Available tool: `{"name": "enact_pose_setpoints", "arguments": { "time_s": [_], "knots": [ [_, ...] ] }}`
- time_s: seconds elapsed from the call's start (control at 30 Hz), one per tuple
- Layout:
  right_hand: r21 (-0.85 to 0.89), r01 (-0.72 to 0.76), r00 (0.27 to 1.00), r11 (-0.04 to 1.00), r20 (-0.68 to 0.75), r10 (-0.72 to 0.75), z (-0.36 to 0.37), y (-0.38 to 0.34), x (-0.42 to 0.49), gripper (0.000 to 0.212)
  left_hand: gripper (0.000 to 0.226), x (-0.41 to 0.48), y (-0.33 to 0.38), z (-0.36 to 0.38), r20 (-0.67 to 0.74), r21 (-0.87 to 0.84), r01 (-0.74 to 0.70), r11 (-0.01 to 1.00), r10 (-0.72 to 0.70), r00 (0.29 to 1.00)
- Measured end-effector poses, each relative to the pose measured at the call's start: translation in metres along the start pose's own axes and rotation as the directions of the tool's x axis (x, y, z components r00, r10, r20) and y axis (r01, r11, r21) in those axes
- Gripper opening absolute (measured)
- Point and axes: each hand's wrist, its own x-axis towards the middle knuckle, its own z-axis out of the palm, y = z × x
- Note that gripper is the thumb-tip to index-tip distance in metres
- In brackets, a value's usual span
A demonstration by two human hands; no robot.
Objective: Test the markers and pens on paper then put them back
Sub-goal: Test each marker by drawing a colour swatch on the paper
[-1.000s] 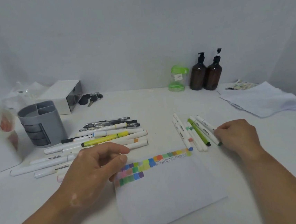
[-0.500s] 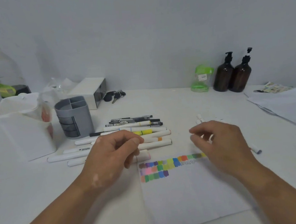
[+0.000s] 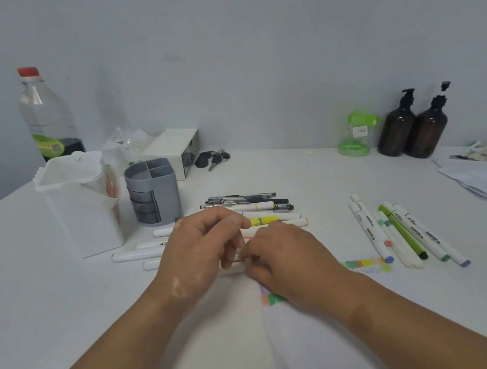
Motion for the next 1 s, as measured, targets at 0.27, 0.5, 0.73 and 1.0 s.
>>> {"name": "enact_pose_setpoints", "arguments": {
  "time_s": [0.27,0.5,0.73,1.0],
  "knots": [
    [-0.074,0.063,0.996,0.995,0.061,-0.059,-0.006,-0.007,-0.001,0.025,0.036,0.001,0.003,-0.004,-0.028,-0.106,0.007,0.994,-0.010,1.000],
    [-0.111,0.004,0.999,0.994,0.042,0.000,-0.033,0.015,-0.015,0.019,0.027,0.003,0.004,-0.010,-0.098,-0.256,-0.052,0.965,0.027,0.995],
    [0.226,-0.336,0.937,0.914,-0.020,0.350,-0.052,0.063,-0.050,0.016,0.023,-0.004,0.002,0.001,-0.077,-0.196,-0.067,0.978,0.052,0.996],
    [0.886,-0.360,0.881,0.292,0.220,0.419,-0.036,0.051,-0.054,0.021,0.005,-0.020,-0.013,0.033,0.189,0.231,-0.065,0.971,0.020,0.982]
  ]
}}
